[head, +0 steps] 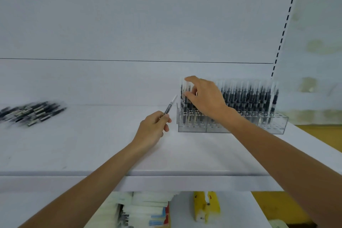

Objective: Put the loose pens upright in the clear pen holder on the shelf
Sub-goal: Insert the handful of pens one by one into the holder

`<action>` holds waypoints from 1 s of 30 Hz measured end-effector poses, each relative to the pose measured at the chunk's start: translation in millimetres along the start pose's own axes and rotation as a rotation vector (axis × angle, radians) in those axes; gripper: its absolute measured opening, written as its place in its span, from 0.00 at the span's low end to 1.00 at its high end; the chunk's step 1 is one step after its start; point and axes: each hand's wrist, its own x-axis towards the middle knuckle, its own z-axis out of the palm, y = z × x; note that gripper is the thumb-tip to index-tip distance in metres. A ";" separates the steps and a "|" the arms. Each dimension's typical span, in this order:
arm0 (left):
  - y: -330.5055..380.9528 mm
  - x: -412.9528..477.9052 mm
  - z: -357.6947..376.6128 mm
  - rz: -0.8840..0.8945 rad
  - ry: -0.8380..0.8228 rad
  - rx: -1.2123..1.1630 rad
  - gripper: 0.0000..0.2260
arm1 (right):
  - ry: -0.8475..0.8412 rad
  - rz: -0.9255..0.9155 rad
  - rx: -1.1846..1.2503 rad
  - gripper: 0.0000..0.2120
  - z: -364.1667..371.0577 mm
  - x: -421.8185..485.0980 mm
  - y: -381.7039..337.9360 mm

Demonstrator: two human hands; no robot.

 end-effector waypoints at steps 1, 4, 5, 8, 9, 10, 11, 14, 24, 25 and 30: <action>0.8 0.9 1.8 0.000 -0.006 -0.001 0.11 | -0.003 -0.002 0.002 0.20 -0.6 -0.7 -1.0; 4.0 2.5 9.7 -0.005 -0.032 -0.012 0.12 | -0.037 -0.043 0.007 0.20 3.2 -4.4 -5.6; 5.0 2.5 12.3 -0.008 -0.037 -0.016 0.12 | -0.049 -0.056 0.018 0.20 5.6 -6.1 -7.3; 6.7 3.1 17.4 -0.003 -0.034 -0.027 0.12 | -0.030 -0.032 0.108 0.18 8.3 -5.5 -9.5; 6.4 3.4 17.9 0.000 -0.030 -0.027 0.12 | -0.025 -0.015 0.134 0.18 8.1 -4.0 -9.5; 6.0 3.5 17.9 0.002 -0.026 -0.025 0.12 | -0.025 -0.004 0.153 0.18 7.6 -3.0 -9.7; 5.3 3.6 17.2 0.002 -0.022 -0.024 0.13 | -0.025 -0.001 0.161 0.18 7.4 -2.1 -9.8; 2.6 3.2 13.5 -0.004 -0.013 -0.028 0.13 | -0.022 0.001 0.117 0.17 9.3 -1.0 -10.5; 4.3 2.6 7.1 -0.020 -0.014 -0.058 0.12 | -0.048 0.061 0.135 0.17 7.3 3.5 -6.8; 4.9 2.5 7.9 -0.022 -0.016 -0.057 0.12 | -0.053 0.053 0.106 0.16 8.5 3.7 -7.8; 6.9 1.2 11.9 -0.025 -0.019 -0.046 0.13 | -0.063 -0.026 0.038 0.14 12.1 0.3 -11.9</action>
